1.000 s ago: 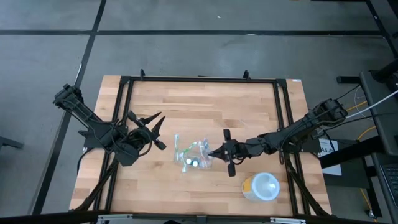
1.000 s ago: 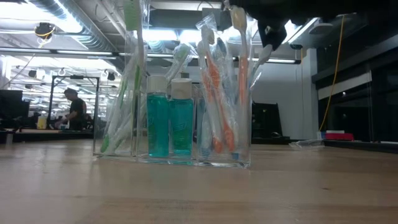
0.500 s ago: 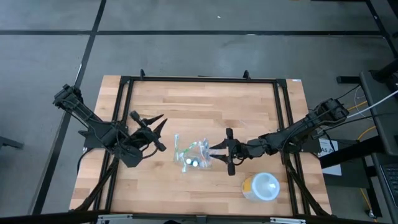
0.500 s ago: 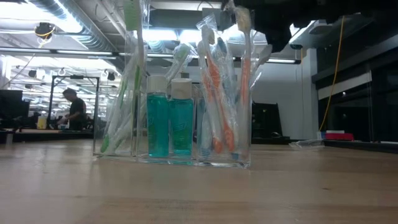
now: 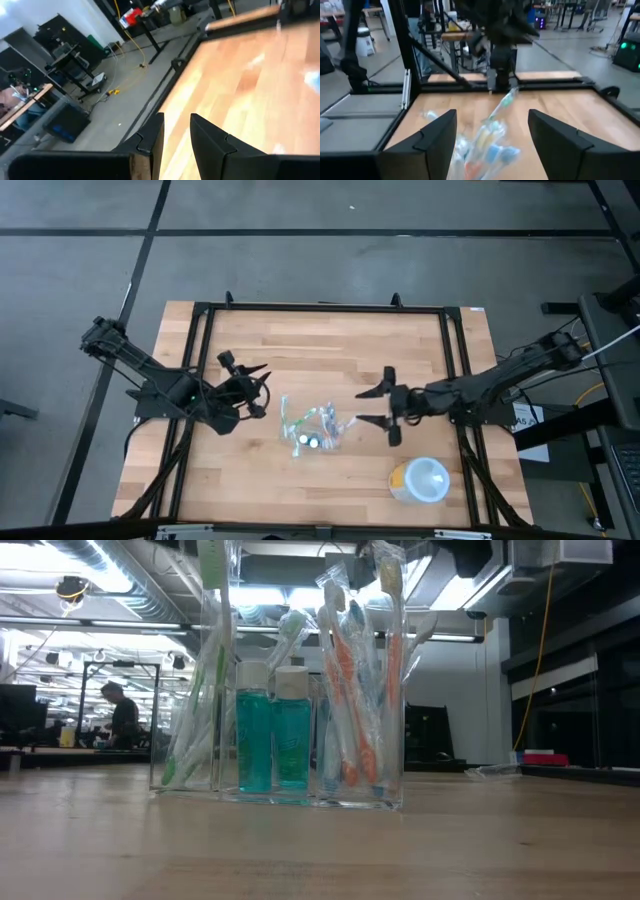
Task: Pick & Place toothbrushing station
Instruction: Return to Home Position
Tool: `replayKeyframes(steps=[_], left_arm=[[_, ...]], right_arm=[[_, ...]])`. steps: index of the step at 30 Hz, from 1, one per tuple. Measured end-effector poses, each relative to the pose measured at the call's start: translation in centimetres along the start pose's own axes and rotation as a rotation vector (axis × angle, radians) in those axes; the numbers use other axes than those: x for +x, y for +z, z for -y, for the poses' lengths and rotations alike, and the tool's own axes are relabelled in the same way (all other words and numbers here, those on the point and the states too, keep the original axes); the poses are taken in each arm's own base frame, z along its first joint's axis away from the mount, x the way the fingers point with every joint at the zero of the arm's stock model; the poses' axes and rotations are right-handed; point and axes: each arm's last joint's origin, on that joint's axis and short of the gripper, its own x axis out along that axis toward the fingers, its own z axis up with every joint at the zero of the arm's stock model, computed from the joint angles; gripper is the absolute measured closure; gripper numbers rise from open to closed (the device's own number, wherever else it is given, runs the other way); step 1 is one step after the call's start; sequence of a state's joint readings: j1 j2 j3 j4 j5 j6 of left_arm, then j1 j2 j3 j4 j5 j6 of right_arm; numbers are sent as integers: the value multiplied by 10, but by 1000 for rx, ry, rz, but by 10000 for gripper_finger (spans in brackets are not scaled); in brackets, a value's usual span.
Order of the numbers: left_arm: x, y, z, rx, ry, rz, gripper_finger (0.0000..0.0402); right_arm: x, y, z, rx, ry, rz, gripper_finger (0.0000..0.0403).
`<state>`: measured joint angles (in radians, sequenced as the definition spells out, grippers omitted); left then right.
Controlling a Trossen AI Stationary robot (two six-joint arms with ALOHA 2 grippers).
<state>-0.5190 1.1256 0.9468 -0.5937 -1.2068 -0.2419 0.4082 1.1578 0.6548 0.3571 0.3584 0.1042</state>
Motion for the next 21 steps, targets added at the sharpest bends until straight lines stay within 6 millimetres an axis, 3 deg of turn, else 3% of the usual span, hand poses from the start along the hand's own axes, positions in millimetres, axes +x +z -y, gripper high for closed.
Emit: replayKeyframes(steps=[5,8,12,16,18,21], left_arm=[[9,-22,-13,-59,-88,6,313],[12,-29,-22,-142,-301,128,313],[19,-54,-38,-204,-352,180,313],[26,-74,-45,-187,-694,312,313],[31,-77,-52,-211,-714,398,313],[41,-87,-61,-216,-707,385,313]], right_arm=[[-24,10,8,4,10,48,158],[-31,-1,12,31,10,36,160],[-33,-17,14,59,8,16,160],[-34,-24,15,79,13,32,160],[-35,-23,15,83,18,49,160],[-38,-20,16,89,25,64,160]])
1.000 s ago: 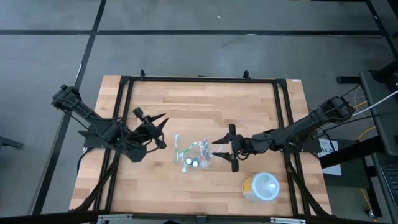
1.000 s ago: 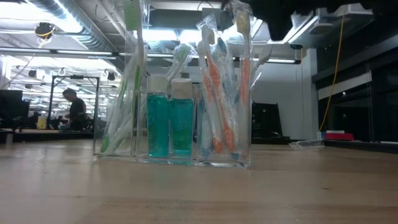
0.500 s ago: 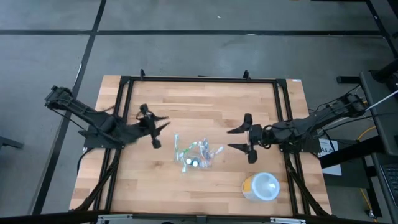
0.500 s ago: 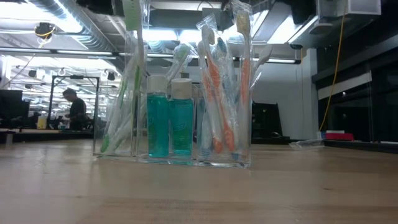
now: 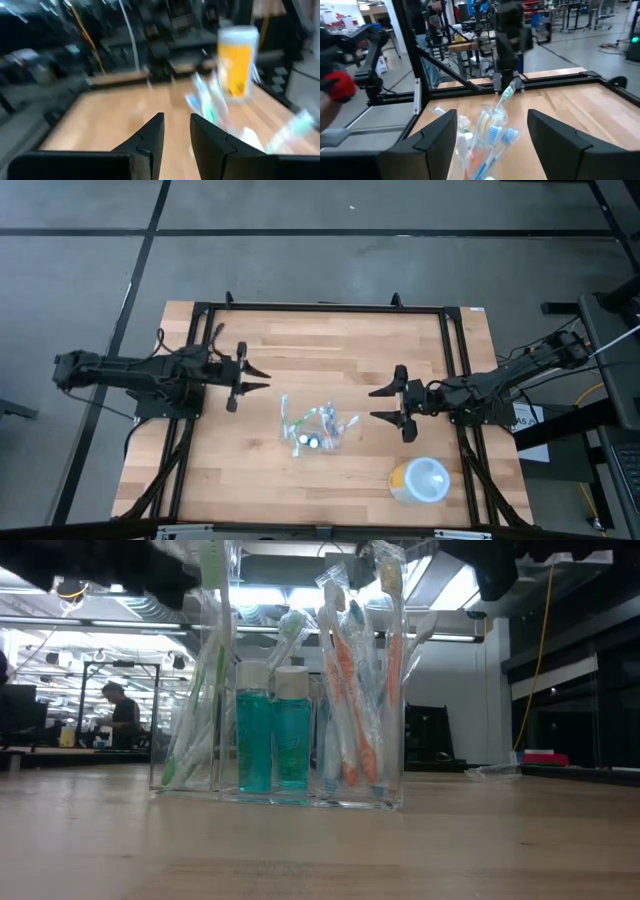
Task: Pick & Place toothbrushing station
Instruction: Return to Home Position
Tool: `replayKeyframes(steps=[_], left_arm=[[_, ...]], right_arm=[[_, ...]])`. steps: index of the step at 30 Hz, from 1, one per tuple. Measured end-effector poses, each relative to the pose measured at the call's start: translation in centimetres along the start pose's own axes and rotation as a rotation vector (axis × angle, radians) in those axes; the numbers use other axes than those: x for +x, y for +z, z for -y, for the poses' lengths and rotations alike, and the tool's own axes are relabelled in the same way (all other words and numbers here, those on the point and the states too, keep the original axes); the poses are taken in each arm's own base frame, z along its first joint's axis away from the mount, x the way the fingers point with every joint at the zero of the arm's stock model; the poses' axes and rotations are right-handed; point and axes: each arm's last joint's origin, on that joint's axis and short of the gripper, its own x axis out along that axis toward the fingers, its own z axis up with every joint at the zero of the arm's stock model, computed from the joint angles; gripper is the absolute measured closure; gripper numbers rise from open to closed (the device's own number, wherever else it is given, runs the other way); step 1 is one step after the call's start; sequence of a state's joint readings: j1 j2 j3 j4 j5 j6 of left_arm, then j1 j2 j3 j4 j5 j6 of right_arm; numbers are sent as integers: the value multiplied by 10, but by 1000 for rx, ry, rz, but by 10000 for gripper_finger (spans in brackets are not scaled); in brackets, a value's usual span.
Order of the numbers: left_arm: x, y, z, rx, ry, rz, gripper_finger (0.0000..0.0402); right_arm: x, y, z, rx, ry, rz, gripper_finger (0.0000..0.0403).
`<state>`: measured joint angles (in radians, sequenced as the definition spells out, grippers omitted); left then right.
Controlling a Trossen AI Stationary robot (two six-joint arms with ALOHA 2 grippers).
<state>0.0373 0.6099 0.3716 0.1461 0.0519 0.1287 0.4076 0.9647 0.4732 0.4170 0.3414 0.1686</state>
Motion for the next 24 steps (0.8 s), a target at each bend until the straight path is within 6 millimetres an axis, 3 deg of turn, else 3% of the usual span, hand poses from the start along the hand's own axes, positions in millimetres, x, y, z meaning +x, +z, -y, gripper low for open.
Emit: replayKeyframes(steps=[6,11,13,19,24], left_arm=[[-13,-21,-15,-79,63,-17,313],[-34,-26,-10,-88,56,126,313],[-40,-29,-9,-99,68,125,313],[-48,-66,0,-181,25,73,313],[-52,-77,1,-194,88,85,313]], right_arm=[[-2,-1,-5,5,40,-18,160],[-7,-3,-13,15,54,-22,160],[-10,-2,-17,16,50,-13,160],[-27,3,-31,-17,8,33,160],[-41,8,-39,-25,19,69,160]])
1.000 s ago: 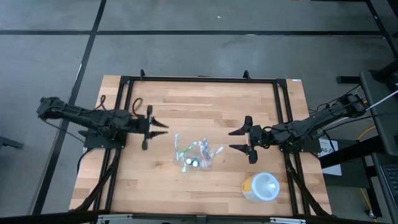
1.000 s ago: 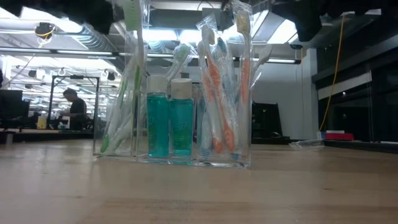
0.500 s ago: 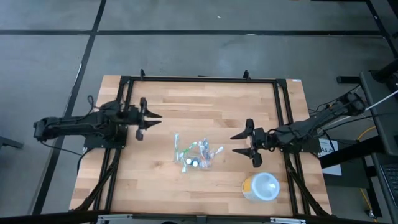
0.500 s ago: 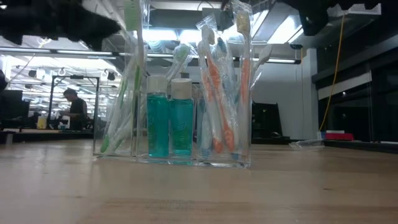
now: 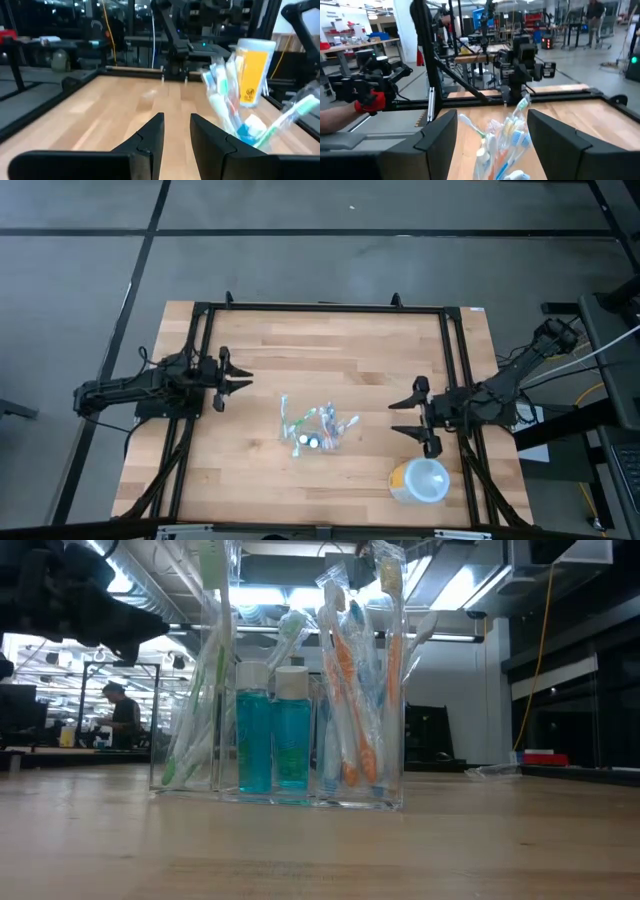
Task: Pick & Place toothbrushing station
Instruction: Return to Home Position
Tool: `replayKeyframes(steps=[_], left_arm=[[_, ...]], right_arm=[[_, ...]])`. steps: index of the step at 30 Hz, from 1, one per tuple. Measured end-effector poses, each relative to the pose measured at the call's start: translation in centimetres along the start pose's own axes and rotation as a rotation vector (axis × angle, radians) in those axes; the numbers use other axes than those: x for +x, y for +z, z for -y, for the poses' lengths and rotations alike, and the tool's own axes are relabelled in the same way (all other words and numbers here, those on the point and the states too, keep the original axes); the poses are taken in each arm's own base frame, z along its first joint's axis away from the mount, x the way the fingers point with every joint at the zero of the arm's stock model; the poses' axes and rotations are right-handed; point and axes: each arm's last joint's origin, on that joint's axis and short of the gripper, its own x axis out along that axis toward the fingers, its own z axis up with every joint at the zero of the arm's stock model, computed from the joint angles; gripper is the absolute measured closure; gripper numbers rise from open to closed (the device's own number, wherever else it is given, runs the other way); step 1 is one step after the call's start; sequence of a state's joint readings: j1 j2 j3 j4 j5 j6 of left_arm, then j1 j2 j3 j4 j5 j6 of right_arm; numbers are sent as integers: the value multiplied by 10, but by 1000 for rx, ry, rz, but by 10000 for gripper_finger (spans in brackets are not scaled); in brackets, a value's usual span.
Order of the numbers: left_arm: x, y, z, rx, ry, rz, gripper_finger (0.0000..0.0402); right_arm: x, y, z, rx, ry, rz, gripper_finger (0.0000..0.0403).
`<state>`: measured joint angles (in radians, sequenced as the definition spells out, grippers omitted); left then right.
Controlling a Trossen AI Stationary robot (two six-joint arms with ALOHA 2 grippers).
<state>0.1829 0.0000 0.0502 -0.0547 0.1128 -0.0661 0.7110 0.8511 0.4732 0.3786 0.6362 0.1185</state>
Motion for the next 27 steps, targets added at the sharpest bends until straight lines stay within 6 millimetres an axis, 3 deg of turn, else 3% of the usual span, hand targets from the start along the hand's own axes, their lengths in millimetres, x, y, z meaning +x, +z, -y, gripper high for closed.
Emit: replayKeyframes(steps=[11,19,27], left_arm=[[4,-9,-2,-18,101,17,313],[9,-16,1,-18,66,-69,313],[14,-23,0,-89,120,-147,313]], right_arm=[[-22,-5,-6,-38,-58,-3,160],[-39,-22,-3,-20,-95,6,160],[-44,-19,-2,-32,-87,23,160]])
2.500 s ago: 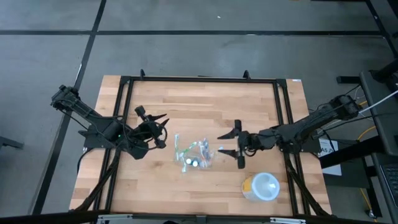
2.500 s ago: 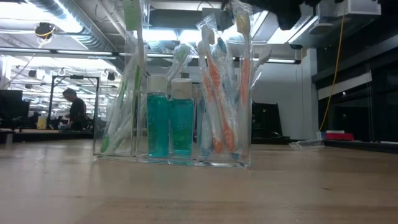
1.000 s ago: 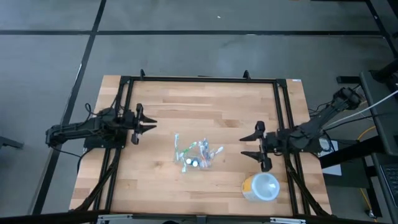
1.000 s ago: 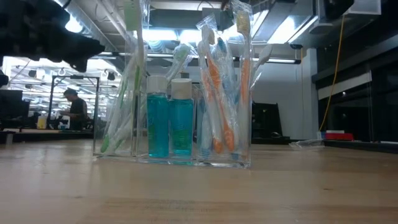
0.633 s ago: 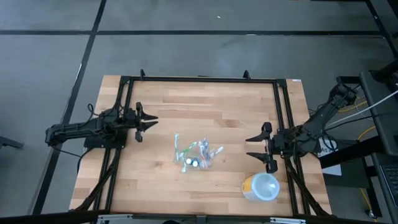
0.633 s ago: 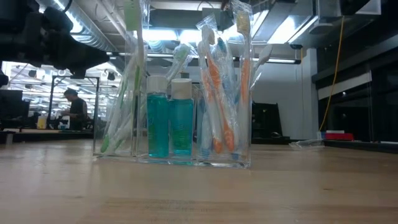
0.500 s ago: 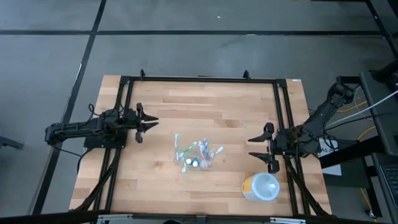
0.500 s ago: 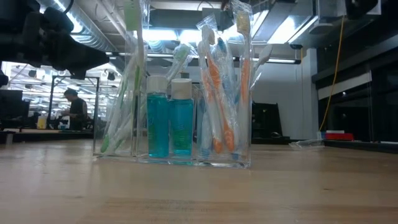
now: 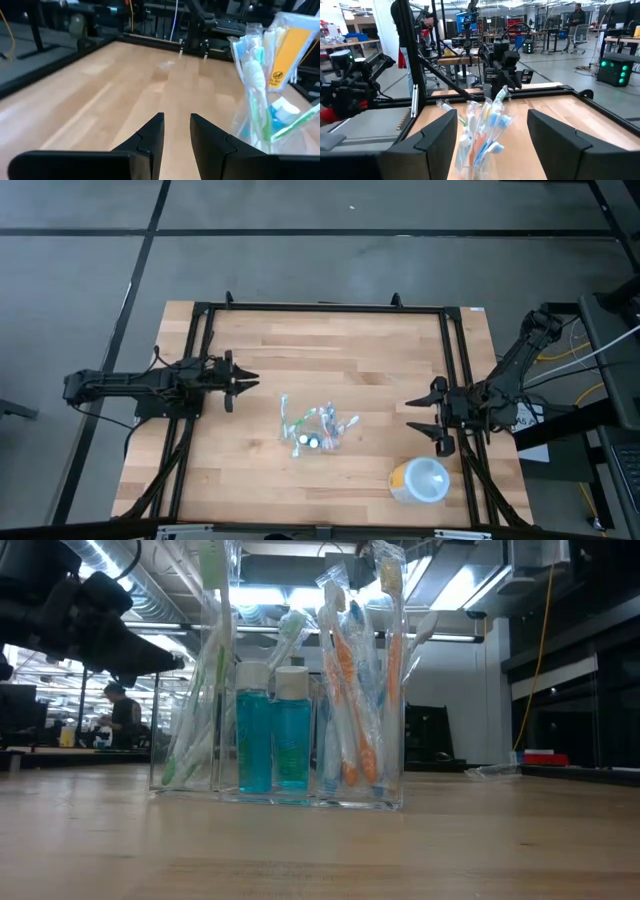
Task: Pick & Place toothbrushing station
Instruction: Return to Home Position
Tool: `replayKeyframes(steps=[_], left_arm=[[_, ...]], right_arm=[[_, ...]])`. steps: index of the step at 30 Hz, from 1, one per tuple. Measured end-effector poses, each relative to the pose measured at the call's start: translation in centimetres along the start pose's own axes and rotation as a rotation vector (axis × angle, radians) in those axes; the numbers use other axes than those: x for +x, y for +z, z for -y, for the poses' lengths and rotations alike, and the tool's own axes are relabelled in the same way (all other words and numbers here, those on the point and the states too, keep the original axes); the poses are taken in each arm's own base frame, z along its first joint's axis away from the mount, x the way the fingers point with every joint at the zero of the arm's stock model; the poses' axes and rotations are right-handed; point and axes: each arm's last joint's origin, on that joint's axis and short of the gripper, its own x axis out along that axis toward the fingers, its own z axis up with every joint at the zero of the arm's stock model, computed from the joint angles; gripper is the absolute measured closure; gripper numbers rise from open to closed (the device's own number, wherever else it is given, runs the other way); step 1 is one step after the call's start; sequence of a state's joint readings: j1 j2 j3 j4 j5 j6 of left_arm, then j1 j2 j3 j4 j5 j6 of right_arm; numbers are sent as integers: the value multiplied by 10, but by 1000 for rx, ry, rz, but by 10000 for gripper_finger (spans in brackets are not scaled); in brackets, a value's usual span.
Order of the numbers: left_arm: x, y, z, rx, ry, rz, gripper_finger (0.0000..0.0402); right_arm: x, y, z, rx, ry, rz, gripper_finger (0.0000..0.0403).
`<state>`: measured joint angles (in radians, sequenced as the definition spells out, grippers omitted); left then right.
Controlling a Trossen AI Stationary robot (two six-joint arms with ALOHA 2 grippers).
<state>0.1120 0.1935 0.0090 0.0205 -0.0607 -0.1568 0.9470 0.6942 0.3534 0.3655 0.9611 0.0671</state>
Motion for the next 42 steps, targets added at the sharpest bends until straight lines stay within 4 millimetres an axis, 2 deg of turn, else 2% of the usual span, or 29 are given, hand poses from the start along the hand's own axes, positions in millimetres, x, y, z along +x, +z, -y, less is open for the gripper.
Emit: replayKeyframes(steps=[8,17,23,29,36,42], left_arm=[[1,0,0,-161,0,-7,313],[1,0,0,-171,0,-7,313],[1,0,0,-171,0,-7,313],[1,0,0,-171,0,-7,313],[1,0,0,-171,0,-7,313],[1,0,0,-171,0,-7,313]], right_arm=[[-3,0,4,-69,3,-17,160],[-7,-19,12,-123,-15,-74,160],[-12,-32,31,-113,-51,-33,160],[-16,-57,53,-103,-72,-18,160],[-20,-67,62,-51,35,27,160],[-19,-74,64,-29,126,-20,160]])
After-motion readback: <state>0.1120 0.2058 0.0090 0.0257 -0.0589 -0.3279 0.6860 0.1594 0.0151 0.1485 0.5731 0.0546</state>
